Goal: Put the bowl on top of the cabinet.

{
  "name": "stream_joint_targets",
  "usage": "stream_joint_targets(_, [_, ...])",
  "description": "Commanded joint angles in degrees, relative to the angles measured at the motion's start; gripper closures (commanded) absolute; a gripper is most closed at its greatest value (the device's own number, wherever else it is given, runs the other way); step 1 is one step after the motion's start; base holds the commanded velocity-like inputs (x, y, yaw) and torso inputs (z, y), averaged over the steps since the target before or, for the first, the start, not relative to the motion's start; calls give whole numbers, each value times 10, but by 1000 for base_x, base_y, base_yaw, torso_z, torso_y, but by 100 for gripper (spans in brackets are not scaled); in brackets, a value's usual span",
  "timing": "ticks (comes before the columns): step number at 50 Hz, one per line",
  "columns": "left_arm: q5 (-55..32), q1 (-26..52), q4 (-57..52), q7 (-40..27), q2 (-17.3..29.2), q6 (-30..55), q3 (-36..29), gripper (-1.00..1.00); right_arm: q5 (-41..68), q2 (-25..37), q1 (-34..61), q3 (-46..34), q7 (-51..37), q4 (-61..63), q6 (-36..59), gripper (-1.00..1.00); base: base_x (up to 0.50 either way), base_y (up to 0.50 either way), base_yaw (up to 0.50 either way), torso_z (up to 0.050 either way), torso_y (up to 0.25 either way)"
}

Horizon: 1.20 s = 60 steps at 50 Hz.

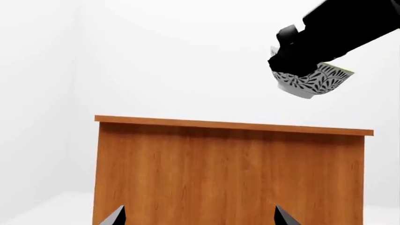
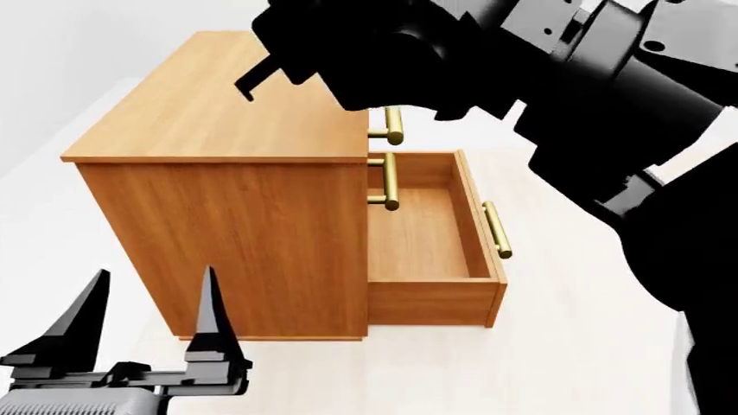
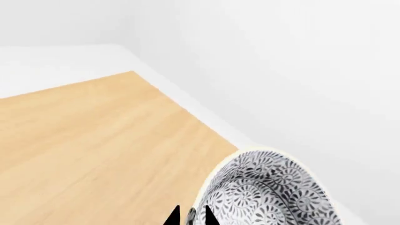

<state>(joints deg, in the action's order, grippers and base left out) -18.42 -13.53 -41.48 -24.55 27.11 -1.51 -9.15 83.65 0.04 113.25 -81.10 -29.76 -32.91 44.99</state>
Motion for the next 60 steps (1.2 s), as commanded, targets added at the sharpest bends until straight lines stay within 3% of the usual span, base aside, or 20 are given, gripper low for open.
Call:
stream_joint_targets(1, [-2,-2,-4,-1,2,-2,1,-100,68,0,8,-90,-28,39,-68,100,0,0,0,0,0])
stream_joint_targets(60, [-15,-7,-6,-5,11,-12,3,-100,94,0,6,-90,-47,133,-99,100,0,0,0,0,1])
